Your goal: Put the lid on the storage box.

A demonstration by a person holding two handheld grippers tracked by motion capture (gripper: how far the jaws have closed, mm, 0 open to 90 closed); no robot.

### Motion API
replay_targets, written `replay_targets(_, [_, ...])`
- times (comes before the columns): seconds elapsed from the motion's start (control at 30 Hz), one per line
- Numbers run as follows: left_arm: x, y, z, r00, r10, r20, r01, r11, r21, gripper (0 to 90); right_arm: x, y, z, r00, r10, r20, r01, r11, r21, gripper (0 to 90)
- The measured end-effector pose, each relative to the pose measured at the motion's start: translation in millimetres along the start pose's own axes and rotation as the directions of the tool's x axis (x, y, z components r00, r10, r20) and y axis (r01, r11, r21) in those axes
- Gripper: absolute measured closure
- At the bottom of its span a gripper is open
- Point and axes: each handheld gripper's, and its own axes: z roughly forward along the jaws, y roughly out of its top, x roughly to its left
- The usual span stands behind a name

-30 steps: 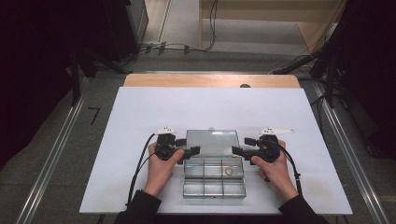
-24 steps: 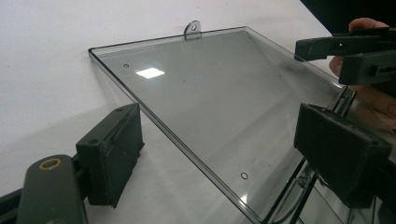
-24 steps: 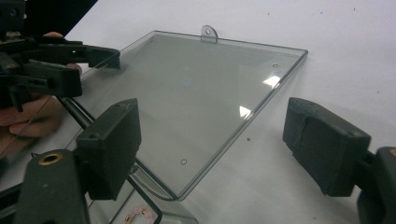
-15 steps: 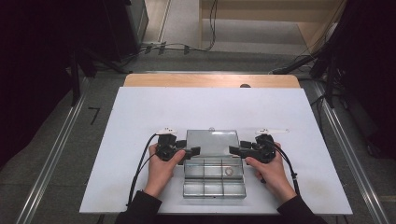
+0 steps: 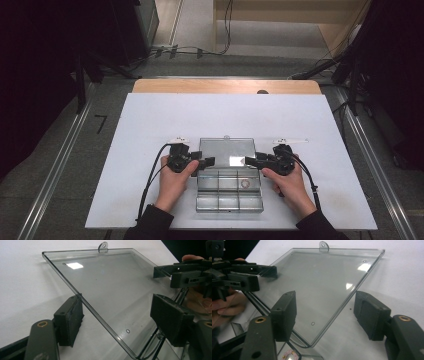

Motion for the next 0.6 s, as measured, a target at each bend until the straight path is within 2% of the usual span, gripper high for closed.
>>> replay_targets(0.2, [-0.9, 0.8, -1.4, 1.0000, 0.003, 0.002, -0.003, 0.9999, -0.015, 32.1, 1.7, 0.3, -1.7, 1.0000, -0.008, -0.006, 0.008, 1.000, -0.012, 40.8])
replay_targets(0.6, [-2.0, 3.9, -11.1, 0.9997, 0.024, -0.001, -0.024, 0.9972, -0.070, 49.8, 4.7, 2.5, -10.5, 0.9997, -0.024, -0.009, 0.023, 0.997, -0.068, 52.6])
